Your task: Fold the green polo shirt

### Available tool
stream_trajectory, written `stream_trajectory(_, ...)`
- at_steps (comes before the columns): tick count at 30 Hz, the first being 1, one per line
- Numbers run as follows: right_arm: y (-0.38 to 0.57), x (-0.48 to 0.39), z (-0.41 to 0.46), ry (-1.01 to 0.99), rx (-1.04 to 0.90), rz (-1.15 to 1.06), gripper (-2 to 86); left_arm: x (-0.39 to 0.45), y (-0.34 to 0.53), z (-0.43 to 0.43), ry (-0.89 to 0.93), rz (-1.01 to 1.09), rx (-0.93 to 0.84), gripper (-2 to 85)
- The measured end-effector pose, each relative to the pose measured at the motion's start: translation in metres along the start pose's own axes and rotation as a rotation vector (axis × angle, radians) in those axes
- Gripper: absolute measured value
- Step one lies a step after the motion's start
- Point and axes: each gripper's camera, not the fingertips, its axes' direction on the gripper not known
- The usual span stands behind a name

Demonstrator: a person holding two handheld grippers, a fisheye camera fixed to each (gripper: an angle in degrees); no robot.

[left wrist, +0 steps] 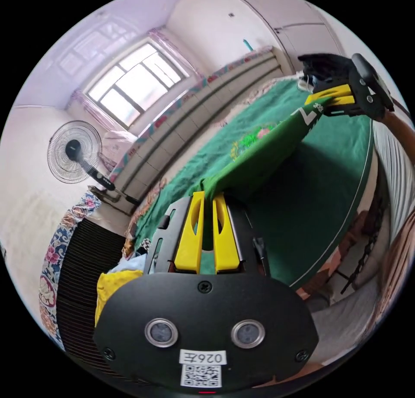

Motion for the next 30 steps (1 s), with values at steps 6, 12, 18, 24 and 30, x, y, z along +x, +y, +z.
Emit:
stream_trajectory(6,0.16,0.103,-0.047,-0.212,0.035,0.159,-1.3,-0.035,-0.09,-0.091,-0.139,0.035,0.237,1.2)
stream_trajectory(12,0.393,0.152,-0.1,-0.313,0.095,0.38,-1.3,-0.026,-0.205,-0.163,-0.185,0.189,0.42,1.1)
stream_trajectory(18,0.628,0.158,-0.111,-0.456,0.101,0.58,-1.3,-0.003,-0.367,-0.148,-0.117,0.39,0.447,1.2)
stream_trajectory(24,0.823,0.145,-0.092,-0.551,0.114,0.76,-1.3,0.049,-0.557,-0.153,-0.171,0.546,0.496,1.3)
stream_trajectory(30,1.019,0.15,-0.077,-0.667,0.272,0.973,-1.4,0.111,-0.774,-0.168,-0.175,0.741,0.515,1.5)
